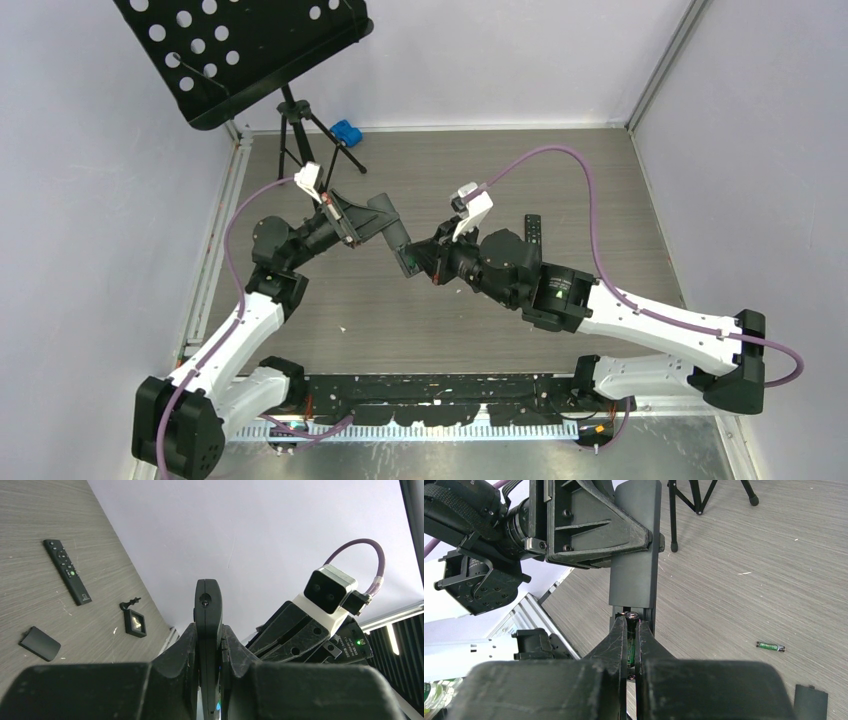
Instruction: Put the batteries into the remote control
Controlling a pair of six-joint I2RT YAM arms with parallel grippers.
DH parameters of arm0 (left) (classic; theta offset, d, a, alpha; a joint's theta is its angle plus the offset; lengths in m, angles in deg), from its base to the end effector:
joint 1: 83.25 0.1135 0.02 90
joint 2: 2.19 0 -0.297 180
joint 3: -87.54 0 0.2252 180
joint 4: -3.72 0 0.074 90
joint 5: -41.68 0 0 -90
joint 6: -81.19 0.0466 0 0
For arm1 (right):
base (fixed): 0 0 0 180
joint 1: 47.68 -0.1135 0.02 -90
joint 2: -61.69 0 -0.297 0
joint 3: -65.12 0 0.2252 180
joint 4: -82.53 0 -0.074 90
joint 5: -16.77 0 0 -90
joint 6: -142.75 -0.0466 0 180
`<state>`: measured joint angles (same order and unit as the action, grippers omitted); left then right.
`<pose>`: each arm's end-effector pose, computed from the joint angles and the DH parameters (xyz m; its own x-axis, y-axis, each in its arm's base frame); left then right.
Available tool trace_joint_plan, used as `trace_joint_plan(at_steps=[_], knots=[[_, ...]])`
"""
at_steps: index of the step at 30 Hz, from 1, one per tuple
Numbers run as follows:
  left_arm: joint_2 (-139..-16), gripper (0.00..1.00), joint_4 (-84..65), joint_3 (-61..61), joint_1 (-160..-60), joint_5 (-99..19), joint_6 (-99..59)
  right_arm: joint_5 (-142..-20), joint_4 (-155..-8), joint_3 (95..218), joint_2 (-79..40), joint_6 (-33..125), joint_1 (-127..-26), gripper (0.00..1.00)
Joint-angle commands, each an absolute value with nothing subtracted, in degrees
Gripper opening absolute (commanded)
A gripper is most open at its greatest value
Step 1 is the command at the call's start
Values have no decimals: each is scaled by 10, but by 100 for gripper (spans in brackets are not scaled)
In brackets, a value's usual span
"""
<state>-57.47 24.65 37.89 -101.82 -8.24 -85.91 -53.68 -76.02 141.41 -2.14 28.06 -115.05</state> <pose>0.1618 -0.0860 0.3645 -0.7555 -0.5330 -0.3809 0.4296 0.0359 -0.9023 0.1011 0.2020 0.4102 -0.3648 0.1478 -0.9193 -0.6496 0.6669 0.3651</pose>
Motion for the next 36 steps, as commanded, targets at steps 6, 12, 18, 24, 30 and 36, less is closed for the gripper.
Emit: trace_joint_plan(at_steps=[6,12,18,24,30,36], knots=[[-575,0,282,375,-1018,-89,-883,-515,-800,1411,-27,271,-1156,0],[-576,0,282,373,-1018,-98,-892,-545,-784,1407,-26,281,-1157,0],[-572,0,284,367,-1018,-102,-910,-578,-749,1394,-26,293,-1160,0],[-568,0,285,355,-1018,-108,-928,-594,-717,1384,-33,314,-1163,0],[-562,0,288,341,-1018,-129,-967,-578,-700,1371,-45,313,-1164,1],[-545,0,268,323,-1018,-151,-965,-519,-685,1349,-58,297,-1170,1]])
